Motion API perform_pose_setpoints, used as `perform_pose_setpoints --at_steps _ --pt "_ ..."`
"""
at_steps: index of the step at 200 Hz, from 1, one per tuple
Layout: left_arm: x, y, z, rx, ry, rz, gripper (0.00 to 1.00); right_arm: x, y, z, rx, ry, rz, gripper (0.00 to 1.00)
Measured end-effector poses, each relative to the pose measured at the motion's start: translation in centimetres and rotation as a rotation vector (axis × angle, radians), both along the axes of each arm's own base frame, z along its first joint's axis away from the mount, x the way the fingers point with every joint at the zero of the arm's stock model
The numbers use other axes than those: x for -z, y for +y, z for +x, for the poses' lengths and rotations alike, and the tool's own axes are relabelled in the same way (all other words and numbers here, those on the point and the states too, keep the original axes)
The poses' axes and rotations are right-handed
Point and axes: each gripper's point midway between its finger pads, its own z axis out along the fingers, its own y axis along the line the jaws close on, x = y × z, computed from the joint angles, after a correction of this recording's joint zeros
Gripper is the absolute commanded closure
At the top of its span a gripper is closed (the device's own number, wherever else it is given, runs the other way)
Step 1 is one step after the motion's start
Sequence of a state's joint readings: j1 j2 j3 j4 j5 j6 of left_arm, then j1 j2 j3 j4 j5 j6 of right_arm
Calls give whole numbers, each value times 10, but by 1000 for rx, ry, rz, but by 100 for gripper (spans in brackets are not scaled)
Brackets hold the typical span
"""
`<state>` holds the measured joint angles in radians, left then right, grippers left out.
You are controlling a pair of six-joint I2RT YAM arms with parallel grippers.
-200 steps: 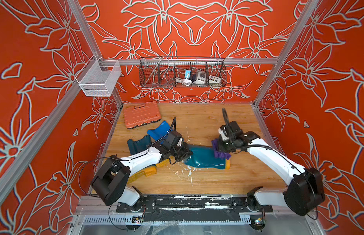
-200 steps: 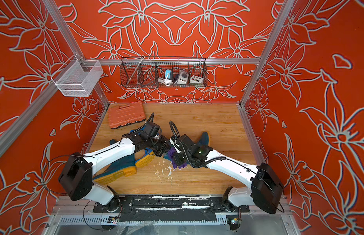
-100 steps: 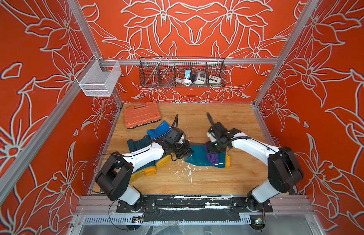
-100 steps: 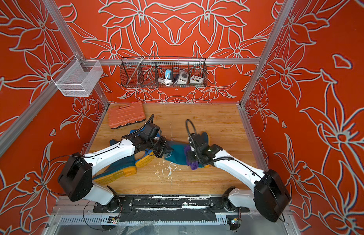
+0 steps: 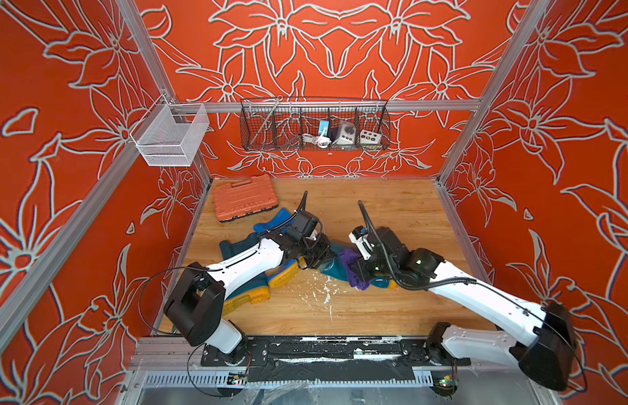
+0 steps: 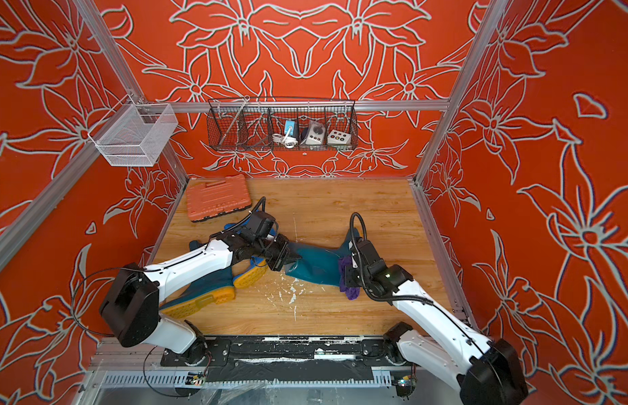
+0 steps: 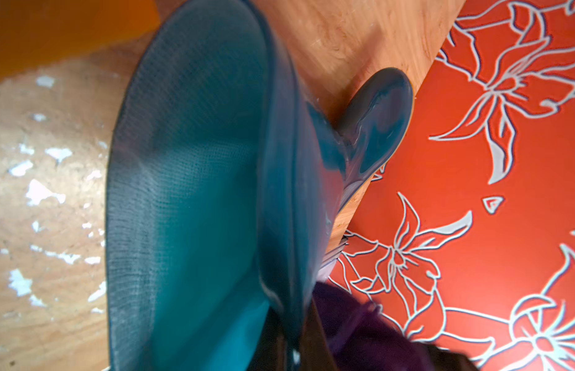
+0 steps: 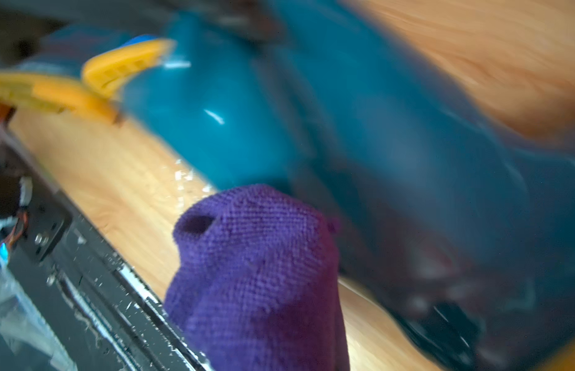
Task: Wipe the rubber boots with a cloth
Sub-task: Wipe the dirt off the rubber boot.
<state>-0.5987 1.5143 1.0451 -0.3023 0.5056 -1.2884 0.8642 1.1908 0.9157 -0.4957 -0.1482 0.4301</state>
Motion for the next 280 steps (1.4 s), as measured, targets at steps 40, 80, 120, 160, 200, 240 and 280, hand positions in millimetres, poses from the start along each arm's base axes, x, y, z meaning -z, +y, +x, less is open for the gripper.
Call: perform_pose_setpoints --at_steps 40,80,120,160,200,240,280 --pt "2 3 -1 -77 93 -14 100 22 34 -3 -93 8 2 100" --pt "6 6 -3 -136 158 -25 100 38 12 8 1 18 -74 100" --pt "2 1 -6 -136 193 -72 100 80 -111 27 414 150 -153 100" --pt "-6 -5 -6 -120 211 -125 100 52 -113 3 389 64 -51 100" --pt "-13 -3 3 -138 225 -191 100 33 -33 -30 38 -30 -62 100" --pt "-17 0 8 -134 217 -230 100 31 32 -37 -168 -88 -88 100" --pt "-10 1 2 -112 242 -244 100 55 1 -15 -19 -41 -196 100"
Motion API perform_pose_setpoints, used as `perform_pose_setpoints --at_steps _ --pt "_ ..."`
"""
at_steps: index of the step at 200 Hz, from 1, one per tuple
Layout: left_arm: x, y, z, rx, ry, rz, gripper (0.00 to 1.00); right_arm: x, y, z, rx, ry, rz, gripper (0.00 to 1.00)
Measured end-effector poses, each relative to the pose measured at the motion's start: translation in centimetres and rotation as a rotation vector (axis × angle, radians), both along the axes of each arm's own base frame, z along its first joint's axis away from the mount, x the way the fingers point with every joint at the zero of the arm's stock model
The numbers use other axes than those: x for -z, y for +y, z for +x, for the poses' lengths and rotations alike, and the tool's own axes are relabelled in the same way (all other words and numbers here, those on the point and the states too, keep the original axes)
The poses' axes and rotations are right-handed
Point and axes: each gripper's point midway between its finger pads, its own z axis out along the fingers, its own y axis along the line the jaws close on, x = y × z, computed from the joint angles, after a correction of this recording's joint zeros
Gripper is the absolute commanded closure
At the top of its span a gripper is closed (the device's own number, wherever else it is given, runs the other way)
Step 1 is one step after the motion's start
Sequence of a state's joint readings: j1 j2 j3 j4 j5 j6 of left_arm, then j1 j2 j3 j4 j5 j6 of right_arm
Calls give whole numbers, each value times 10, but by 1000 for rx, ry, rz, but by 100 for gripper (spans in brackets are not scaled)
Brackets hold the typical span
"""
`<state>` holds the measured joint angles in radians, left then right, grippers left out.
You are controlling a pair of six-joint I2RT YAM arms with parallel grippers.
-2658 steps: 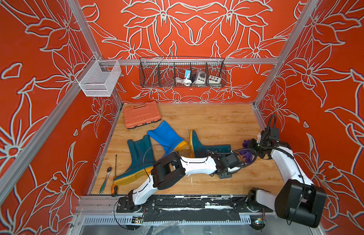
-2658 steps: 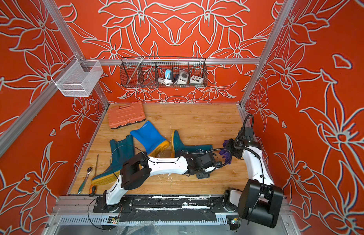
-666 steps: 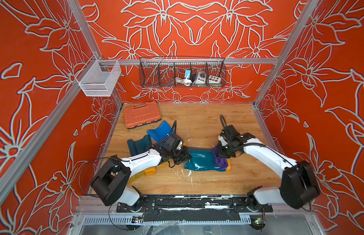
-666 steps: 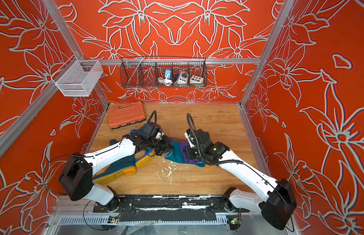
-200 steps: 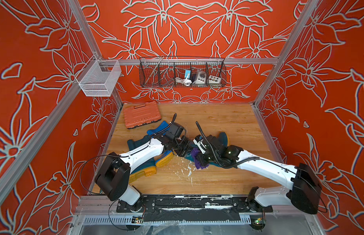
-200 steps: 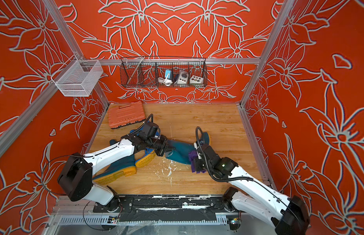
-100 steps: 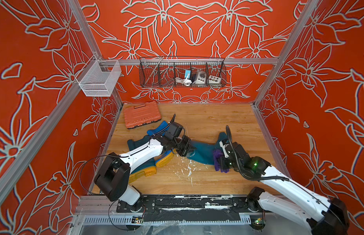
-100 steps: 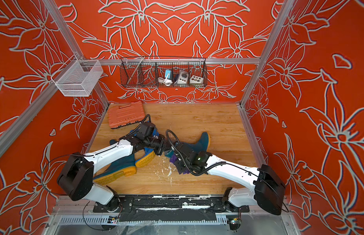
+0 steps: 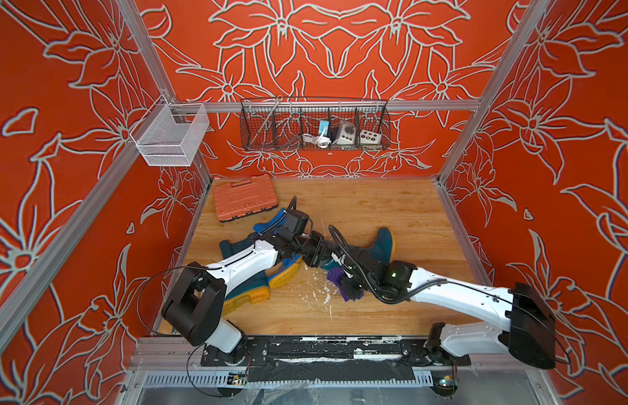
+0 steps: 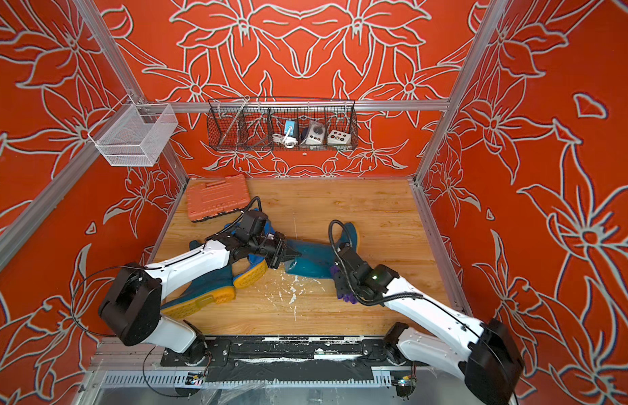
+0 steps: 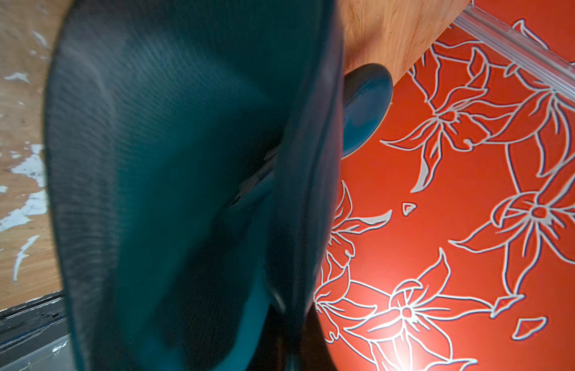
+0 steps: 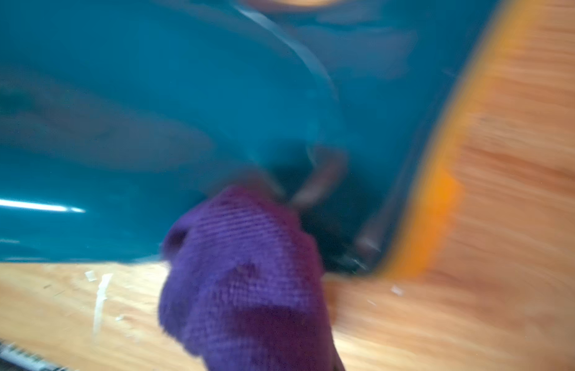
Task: Wipe the rubber boots with a cloth
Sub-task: Wipe the dirt off the rubber boot.
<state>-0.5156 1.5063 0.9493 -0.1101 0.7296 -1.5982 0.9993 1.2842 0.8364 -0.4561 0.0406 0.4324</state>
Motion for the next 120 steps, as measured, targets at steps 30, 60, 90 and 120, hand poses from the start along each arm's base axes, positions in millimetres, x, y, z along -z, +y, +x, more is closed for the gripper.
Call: perform_pose_setpoints --at_steps 30,60,90,120 --pt "-2 -2 -4 32 -11 -16 100 13 -74 9 282 65 -11 100" --pt "-5 -2 -6 73 -47 -4 100 9 -114 -3 397 69 6 100" --pt "-4 -1 -6 98 -81 6 100 -16 -73 -10 224 36 47 100" --pt "3 0 -7 118 -70 8 100 -42 6 -2 -22 27 117 100"
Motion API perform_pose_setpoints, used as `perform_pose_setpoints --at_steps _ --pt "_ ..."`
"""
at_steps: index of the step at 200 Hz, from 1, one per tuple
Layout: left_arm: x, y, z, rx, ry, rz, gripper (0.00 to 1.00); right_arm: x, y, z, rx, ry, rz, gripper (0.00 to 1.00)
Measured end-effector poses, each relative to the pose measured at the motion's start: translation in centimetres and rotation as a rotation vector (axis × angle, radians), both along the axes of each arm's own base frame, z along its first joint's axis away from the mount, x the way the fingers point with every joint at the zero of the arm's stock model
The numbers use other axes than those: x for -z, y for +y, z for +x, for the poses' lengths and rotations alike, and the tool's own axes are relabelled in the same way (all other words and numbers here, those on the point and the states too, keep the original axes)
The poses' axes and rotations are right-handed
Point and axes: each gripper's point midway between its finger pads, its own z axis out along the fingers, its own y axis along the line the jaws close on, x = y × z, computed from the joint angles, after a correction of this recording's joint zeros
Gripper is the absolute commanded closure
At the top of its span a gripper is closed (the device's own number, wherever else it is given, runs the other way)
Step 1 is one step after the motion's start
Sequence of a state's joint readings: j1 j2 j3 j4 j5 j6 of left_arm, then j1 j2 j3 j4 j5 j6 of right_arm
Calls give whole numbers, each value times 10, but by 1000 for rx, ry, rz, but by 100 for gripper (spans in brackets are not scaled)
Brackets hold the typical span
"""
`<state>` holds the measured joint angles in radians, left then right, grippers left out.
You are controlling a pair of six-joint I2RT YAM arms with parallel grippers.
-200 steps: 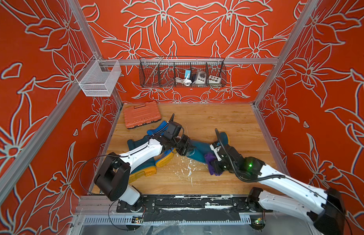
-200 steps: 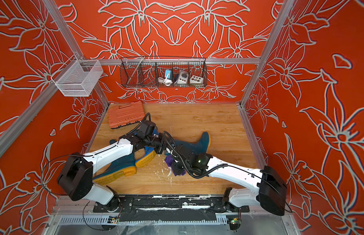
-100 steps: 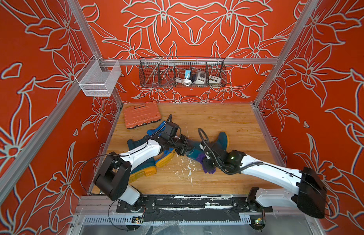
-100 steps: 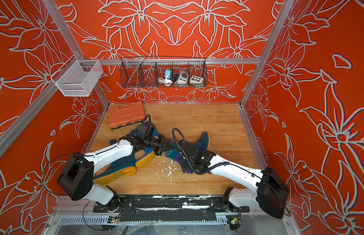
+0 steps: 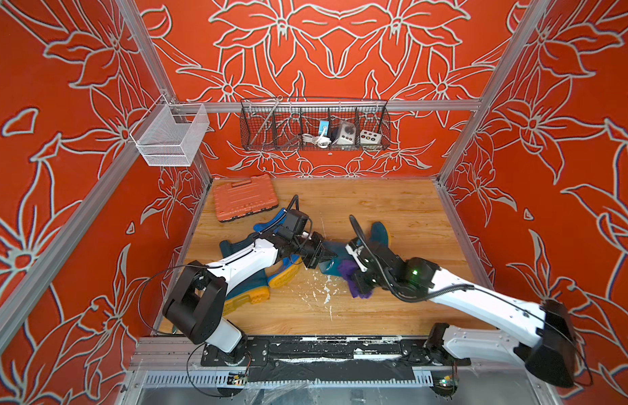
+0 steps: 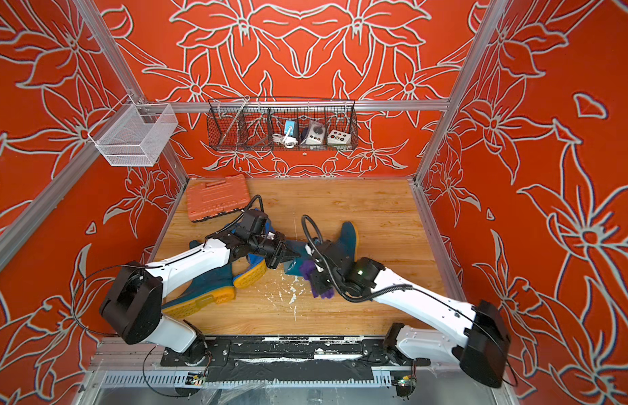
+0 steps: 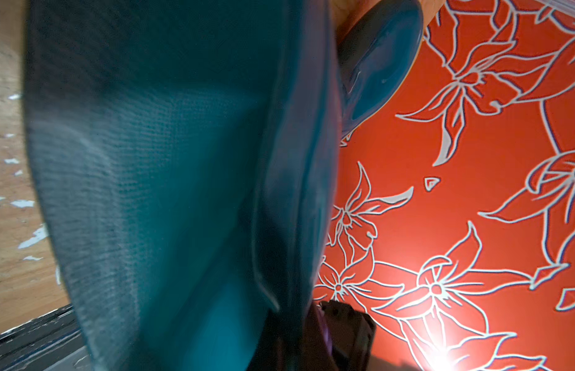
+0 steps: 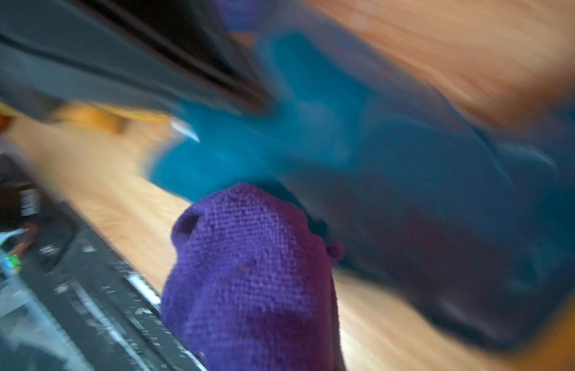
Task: Wipe the rubber boots with a cloth
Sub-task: Wipe the dirt off the rubber boot.
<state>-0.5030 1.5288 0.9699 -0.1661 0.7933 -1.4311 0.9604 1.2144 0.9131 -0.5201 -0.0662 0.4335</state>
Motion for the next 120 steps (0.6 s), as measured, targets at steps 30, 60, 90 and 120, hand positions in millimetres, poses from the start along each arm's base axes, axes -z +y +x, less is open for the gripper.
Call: perform_pose_setpoints --at_steps 30,60,90,120 --pt "9 1 4 3 24 13 100 20 16 6 -74 19 -32 100" --pt "15 -2 7 24 20 13 100 45 -41 15 57 69 -82 100" --pt "18 -3 5 69 7 21 100 59 -130 16 345 134 -108 100" --pt "18 -5 4 129 -16 35 100 43 -122 8 355 164 -13 100"
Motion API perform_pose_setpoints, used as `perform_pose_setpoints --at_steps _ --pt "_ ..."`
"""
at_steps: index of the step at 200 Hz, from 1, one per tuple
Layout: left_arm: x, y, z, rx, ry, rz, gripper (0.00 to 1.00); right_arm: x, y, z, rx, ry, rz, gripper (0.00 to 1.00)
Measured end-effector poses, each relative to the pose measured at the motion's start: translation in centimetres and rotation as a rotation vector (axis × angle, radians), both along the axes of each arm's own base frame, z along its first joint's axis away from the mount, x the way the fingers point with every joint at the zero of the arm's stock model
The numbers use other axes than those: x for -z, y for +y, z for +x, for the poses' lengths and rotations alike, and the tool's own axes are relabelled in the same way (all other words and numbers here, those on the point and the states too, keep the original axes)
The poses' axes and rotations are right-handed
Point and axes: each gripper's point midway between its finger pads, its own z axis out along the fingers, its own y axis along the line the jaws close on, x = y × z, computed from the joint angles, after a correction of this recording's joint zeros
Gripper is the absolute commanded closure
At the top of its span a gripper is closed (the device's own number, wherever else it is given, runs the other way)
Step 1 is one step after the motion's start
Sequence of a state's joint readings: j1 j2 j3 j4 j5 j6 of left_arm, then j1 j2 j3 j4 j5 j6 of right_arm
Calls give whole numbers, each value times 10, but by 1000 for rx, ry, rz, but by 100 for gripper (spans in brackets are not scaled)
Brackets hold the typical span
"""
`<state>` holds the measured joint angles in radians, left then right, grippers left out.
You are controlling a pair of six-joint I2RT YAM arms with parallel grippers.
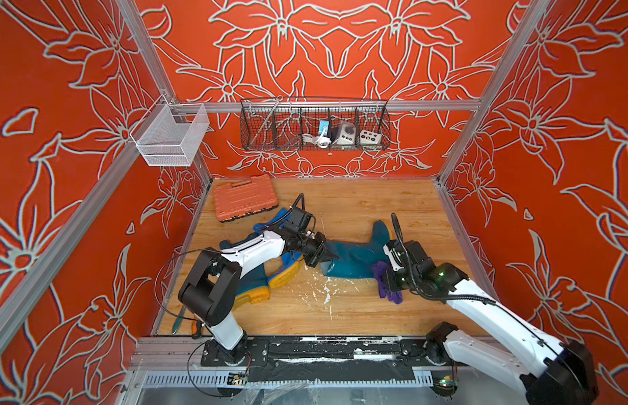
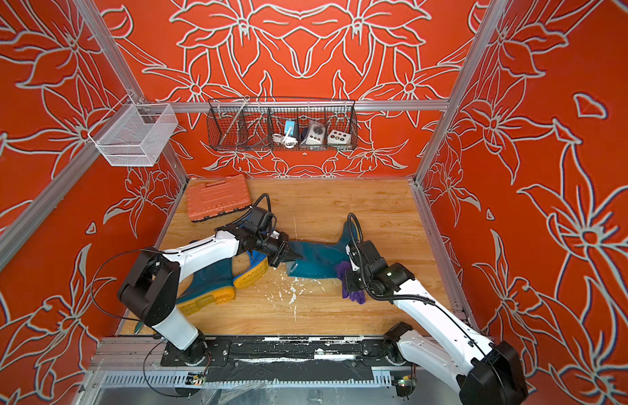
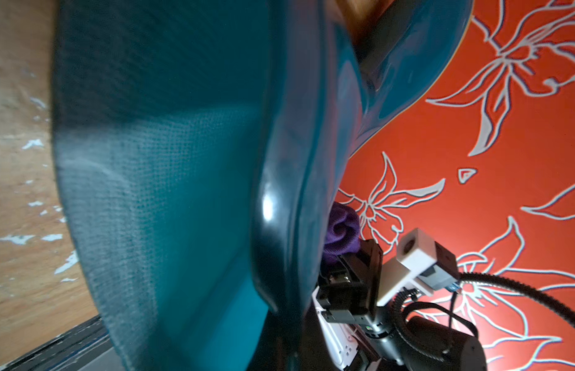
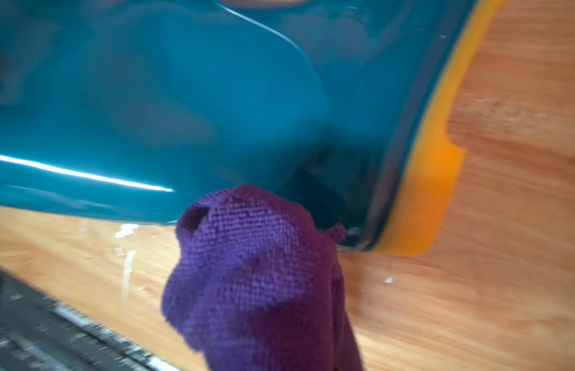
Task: Wipe the rubber boots with a cloth
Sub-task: Wipe the dirt off the rubber boot.
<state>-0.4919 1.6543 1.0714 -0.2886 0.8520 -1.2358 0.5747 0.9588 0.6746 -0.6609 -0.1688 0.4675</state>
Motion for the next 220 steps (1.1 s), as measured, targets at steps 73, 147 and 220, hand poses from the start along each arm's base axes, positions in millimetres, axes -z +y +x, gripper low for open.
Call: perform_pose_setpoints --at_steps 73,147,220 --pt "-17 11 0 174 -233 149 100 -75 120 44 -284 -60 60 100" --pt "-20 30 -12 337 -357 267 100 27 54 161 -116 296 -221 100" --pt "-24 36 -18 350 -379 281 100 -57 22 253 -3 49 -349 100"
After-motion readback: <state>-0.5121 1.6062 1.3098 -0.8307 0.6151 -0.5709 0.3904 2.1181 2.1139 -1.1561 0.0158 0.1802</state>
